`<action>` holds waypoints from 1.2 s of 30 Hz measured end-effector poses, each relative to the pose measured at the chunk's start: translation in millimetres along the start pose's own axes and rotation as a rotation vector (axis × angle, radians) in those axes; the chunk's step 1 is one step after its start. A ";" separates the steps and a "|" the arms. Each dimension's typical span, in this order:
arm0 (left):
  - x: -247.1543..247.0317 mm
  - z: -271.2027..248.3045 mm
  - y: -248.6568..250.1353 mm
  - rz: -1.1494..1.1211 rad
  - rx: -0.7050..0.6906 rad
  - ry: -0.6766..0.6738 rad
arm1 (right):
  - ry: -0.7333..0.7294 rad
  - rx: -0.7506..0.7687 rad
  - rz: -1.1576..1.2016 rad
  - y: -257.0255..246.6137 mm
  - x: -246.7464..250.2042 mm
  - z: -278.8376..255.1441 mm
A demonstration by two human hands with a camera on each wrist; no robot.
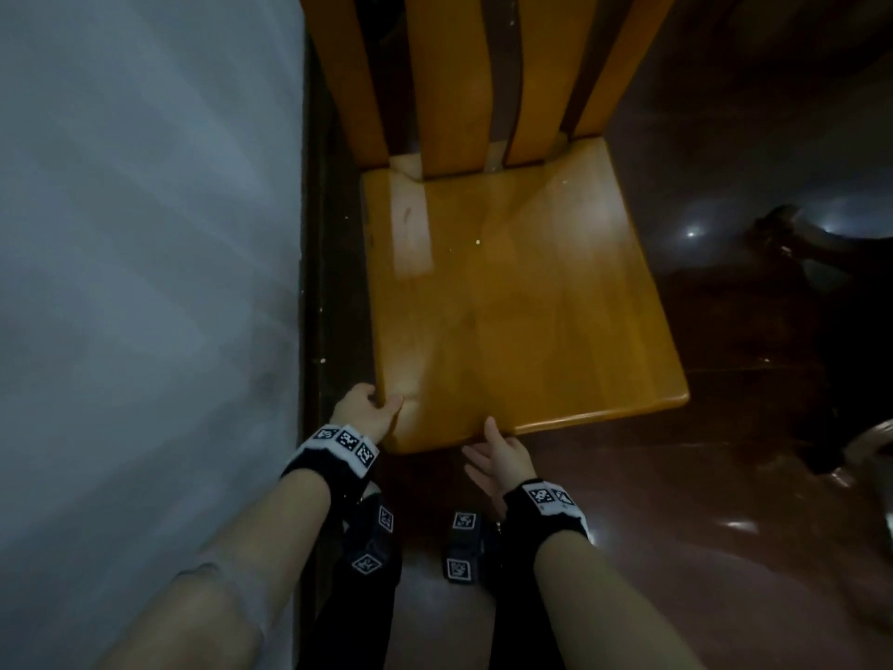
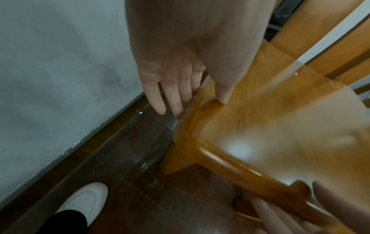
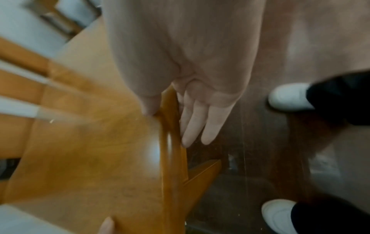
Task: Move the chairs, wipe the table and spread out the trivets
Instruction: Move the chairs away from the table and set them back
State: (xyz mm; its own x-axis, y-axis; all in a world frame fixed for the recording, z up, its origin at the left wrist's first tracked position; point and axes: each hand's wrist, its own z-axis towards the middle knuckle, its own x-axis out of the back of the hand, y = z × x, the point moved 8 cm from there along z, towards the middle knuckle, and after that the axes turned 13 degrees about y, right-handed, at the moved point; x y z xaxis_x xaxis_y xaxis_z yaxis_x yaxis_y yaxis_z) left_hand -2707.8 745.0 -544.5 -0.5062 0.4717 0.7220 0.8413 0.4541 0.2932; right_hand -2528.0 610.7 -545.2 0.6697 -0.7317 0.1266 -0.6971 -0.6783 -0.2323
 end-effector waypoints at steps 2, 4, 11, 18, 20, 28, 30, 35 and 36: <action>-0.9 1.4 -0.8 0.029 -0.011 0.012 | -0.025 0.001 0.049 1.8 -2.1 1.1; -4.4 4.3 -4.5 0.037 0.010 -0.011 | -0.025 0.004 0.100 2.1 -4.1 3.9; -19.3 -6.2 -0.3 0.067 0.050 -0.070 | 0.012 -0.032 0.153 6.6 14.7 15.1; -108.6 -79.5 27.6 -0.009 0.103 -0.156 | 0.087 0.061 0.003 -32.3 125.5 45.6; -137.9 -107.9 47.6 -0.016 0.106 -0.159 | 0.109 0.086 -0.022 -52.4 161.9 53.3; -257.7 -188.6 137.3 -0.091 0.141 -0.203 | 0.271 0.228 -0.211 -156.3 296.0 86.4; -282.5 -198.9 158.1 -0.113 0.121 -0.241 | 0.319 0.274 -0.269 -184.3 317.1 91.2; -293.4 -198.2 183.1 -0.174 0.060 -0.287 | 0.407 0.373 -0.344 -219.3 342.6 87.1; -282.7 -187.8 180.9 -0.207 0.079 -0.249 | 0.414 0.374 -0.333 -215.1 343.2 81.9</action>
State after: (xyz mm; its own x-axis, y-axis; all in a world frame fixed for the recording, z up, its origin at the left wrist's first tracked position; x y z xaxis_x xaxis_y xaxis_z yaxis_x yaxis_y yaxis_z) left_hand -2376.8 551.8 -577.9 -0.7042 0.5290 0.4735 0.7031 0.6126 0.3612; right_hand -2127.2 511.0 -530.8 0.6286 -0.5024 0.5936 -0.2833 -0.8588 -0.4269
